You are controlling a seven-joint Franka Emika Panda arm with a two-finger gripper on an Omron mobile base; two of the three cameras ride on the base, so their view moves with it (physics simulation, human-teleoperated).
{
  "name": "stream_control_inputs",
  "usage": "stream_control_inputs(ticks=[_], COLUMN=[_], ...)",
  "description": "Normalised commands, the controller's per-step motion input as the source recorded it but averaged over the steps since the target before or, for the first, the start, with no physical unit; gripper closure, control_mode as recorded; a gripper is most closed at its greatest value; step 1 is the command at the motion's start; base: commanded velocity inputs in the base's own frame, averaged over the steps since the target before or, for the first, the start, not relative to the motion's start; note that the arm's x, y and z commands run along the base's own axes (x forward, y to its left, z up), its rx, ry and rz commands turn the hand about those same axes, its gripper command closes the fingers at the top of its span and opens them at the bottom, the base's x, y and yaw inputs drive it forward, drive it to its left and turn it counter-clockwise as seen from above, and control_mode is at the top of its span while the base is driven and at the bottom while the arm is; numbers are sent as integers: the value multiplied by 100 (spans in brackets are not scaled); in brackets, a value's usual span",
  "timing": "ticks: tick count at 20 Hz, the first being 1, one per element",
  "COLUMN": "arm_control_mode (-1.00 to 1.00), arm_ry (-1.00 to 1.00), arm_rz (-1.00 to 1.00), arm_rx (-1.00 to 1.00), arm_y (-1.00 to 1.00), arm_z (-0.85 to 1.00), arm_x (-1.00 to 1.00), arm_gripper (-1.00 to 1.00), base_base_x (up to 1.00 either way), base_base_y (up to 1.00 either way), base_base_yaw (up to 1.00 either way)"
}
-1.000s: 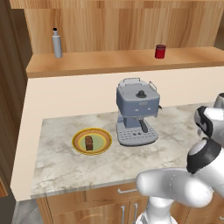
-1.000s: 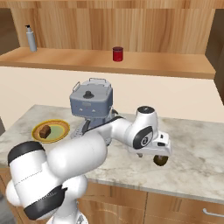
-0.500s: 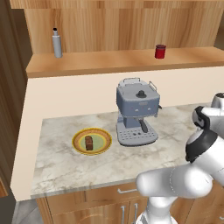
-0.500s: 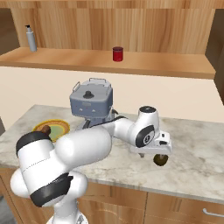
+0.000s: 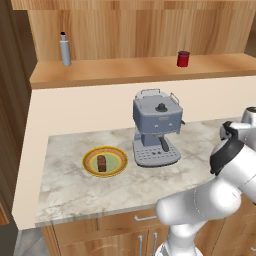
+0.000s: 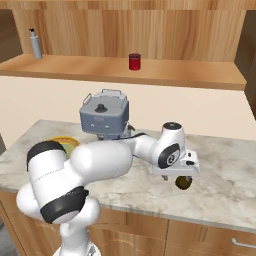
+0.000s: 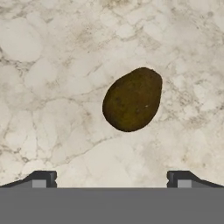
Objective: Pick the avocado and bread from the counter and place them on the plate. Then pick the jam from the cabinet and place it next to the plate. Lastly close the cabinet door.
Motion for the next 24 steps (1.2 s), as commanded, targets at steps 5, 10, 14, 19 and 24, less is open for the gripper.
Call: stream_control_inputs(ticks=[5, 10, 14, 19, 24], arm_control_mode=[-100, -100, -100, -100, -100], arm_ry=[2, 1, 0, 1, 3], arm_rz=[0, 1, 1, 0, 0], arm_rx=[0, 1, 1, 1, 0], arm_y=[-2, -8, -13, -8, -2], arm_z=[-13, -10, -5, -7, -9], arm_x=[17, 12, 7, 5, 9], arm_gripper=[-100, -100, -100, -100, -100], base_base_x=[0, 0, 0, 0, 0], base_base_y=[0, 0, 0, 0, 0], base_base_yaw=[0, 0, 0, 0, 0])
